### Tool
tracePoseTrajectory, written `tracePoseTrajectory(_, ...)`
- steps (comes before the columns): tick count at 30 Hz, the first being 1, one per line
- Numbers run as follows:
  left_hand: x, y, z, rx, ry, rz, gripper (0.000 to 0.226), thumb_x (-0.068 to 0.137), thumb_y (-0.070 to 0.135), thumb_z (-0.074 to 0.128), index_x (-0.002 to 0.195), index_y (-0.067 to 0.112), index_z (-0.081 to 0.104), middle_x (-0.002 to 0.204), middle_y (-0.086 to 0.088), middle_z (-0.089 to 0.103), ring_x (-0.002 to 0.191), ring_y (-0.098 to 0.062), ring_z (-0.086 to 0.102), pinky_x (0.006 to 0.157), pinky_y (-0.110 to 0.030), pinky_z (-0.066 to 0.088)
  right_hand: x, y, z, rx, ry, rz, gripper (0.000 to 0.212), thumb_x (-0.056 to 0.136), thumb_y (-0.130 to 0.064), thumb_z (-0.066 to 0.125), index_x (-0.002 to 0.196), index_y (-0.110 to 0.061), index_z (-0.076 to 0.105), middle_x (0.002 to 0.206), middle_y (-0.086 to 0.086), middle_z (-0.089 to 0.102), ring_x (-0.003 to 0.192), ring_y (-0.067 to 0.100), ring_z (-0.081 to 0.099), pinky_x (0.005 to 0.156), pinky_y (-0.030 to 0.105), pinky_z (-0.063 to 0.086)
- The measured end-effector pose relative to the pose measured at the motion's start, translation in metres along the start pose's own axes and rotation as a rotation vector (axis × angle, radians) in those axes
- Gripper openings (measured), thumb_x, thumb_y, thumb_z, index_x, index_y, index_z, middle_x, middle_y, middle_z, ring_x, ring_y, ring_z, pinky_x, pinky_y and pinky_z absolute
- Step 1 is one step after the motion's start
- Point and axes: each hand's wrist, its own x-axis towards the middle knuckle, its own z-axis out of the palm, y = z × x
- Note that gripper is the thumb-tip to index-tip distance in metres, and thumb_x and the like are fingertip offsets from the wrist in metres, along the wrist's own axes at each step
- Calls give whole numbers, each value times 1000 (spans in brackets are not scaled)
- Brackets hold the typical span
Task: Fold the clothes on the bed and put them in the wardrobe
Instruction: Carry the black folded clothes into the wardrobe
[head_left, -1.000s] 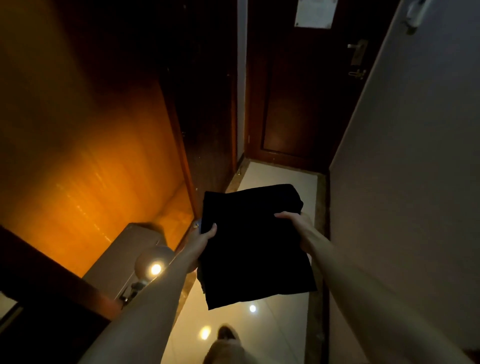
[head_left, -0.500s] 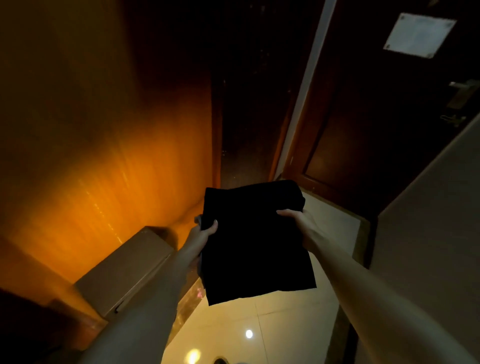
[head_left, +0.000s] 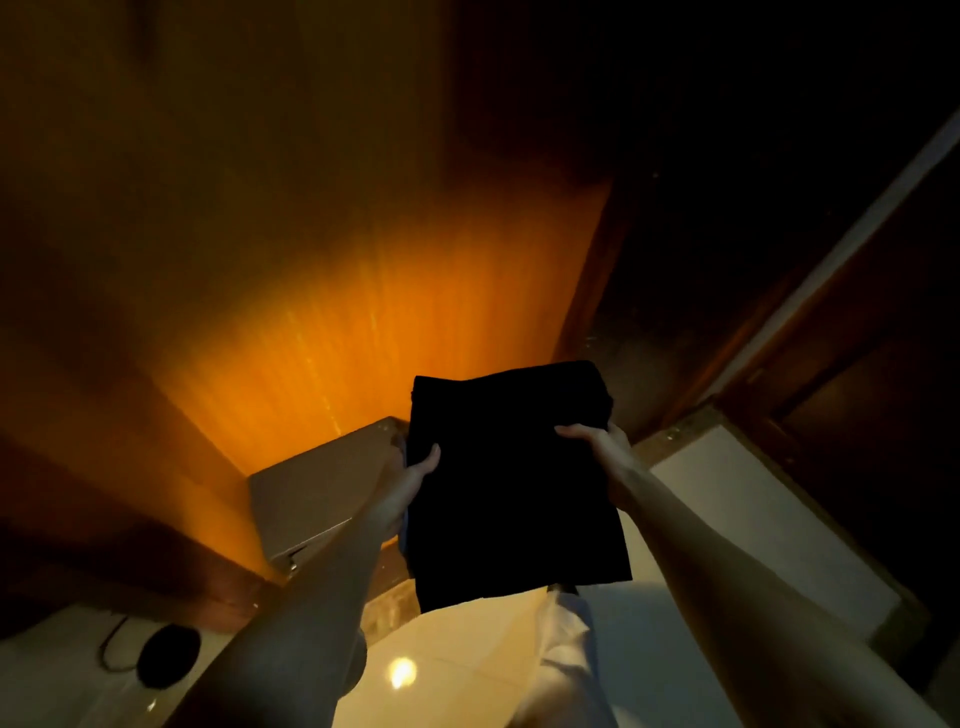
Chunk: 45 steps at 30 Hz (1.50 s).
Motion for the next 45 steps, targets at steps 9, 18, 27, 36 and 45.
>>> tracePoseTrajectory(9,79,6,7,-104,311,81,74,67,44,79,130,19,50,122,-19,57,115,-38,55,90,-43,41,157,-65,13,-211,-147,75,52,84,-5,67,132,-8,50,114,8,64,108,26,60,99,38,45)
tracePoseTrajectory(18,168,-8,11,60,520,193,3,93,-2,56,94,0,58,65,2,59,56,-9,56,53,-20,42,273,-59,13,-236,-190,147,44,92,-8,62,133,-17,50,113,6,64,102,25,62,87,36,48)
tracePoseTrajectory(27,290,-126,-36,184,717,116,23,93,26,58,114,31,50,95,-7,63,82,-22,62,72,-42,54,409,33,15,-415,17,-136,61,83,-13,72,138,-20,48,120,-4,56,110,19,53,92,33,40)
tracePoseTrajectory(36,431,-245,-93,273,706,197,43,95,41,54,135,25,45,115,-5,65,104,-23,63,88,-43,54,584,147,-8,-526,136,-89,60,72,-51,70,124,-27,52,123,6,56,107,27,58,94,48,48)
tracePoseTrajectory(45,520,-326,-133,333,707,305,50,98,32,51,144,20,36,128,4,56,113,-10,54,88,-22,46,701,214,-11,-550,309,-187,78,88,-20,68,152,-8,27,157,13,28,140,32,35,106,38,36)
